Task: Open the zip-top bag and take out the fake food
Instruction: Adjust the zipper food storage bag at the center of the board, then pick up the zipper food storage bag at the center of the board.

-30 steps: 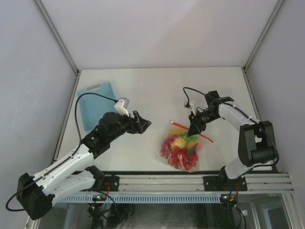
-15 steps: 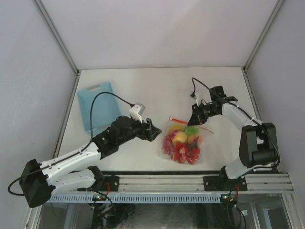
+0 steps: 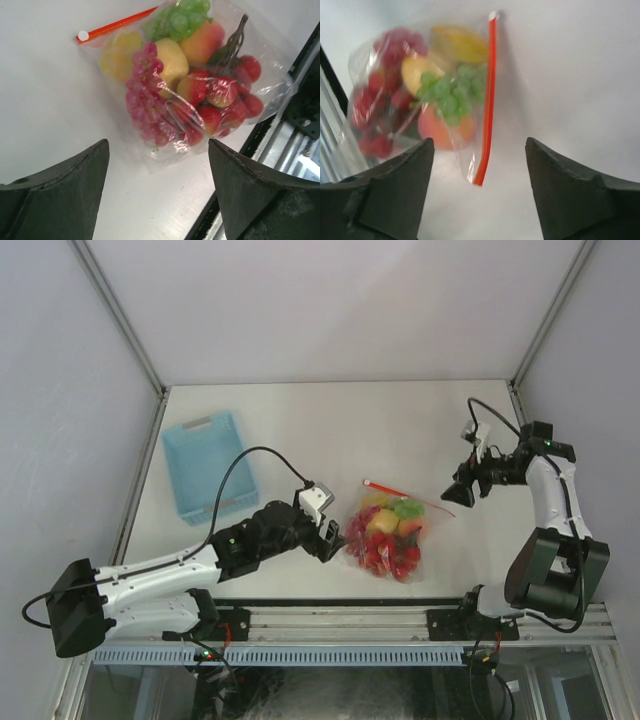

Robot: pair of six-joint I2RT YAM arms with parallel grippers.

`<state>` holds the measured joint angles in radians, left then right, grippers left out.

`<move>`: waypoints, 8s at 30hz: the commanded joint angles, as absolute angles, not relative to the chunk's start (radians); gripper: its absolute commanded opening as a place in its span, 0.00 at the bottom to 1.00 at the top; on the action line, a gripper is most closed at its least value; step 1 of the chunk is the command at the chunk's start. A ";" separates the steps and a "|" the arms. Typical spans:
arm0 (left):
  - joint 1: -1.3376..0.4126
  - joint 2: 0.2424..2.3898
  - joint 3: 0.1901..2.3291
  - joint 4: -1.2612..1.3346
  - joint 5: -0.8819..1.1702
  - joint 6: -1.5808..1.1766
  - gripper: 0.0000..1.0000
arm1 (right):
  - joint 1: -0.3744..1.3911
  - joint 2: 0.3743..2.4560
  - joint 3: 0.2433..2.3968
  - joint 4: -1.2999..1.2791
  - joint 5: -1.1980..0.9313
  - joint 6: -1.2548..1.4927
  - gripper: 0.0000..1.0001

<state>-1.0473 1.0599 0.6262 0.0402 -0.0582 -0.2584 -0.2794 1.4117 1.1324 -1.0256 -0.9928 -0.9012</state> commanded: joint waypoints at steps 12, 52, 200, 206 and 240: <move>-1.051 1.069 0.593 0.078 -0.071 0.000 0.86 | -0.259 1.388 1.006 -1.278 -0.954 -1.982 0.83; -0.818 1.119 0.948 -0.213 -0.042 -0.446 0.69 | -0.119 1.302 1.022 -0.465 -0.995 -0.092 0.00; -0.899 1.230 1.065 -0.180 0.132 0.389 0.00 | -0.182 1.229 1.215 -1.378 -1.356 -1.574 0.72; -0.843 1.221 1.079 -0.187 0.257 0.300 0.00 | -0.184 1.270 1.211 -1.399 -1.437 -1.622 0.72; -0.622 1.139 0.863 0.010 0.364 -0.320 0.00 | -0.157 1.263 1.158 -0.815 -1.240 -0.708 1.00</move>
<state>-0.6464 1.1797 0.8623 -0.0429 0.3714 -0.1116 -0.0731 1.3045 1.0523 -0.9352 -1.2350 -0.9661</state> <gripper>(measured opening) 0.010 0.997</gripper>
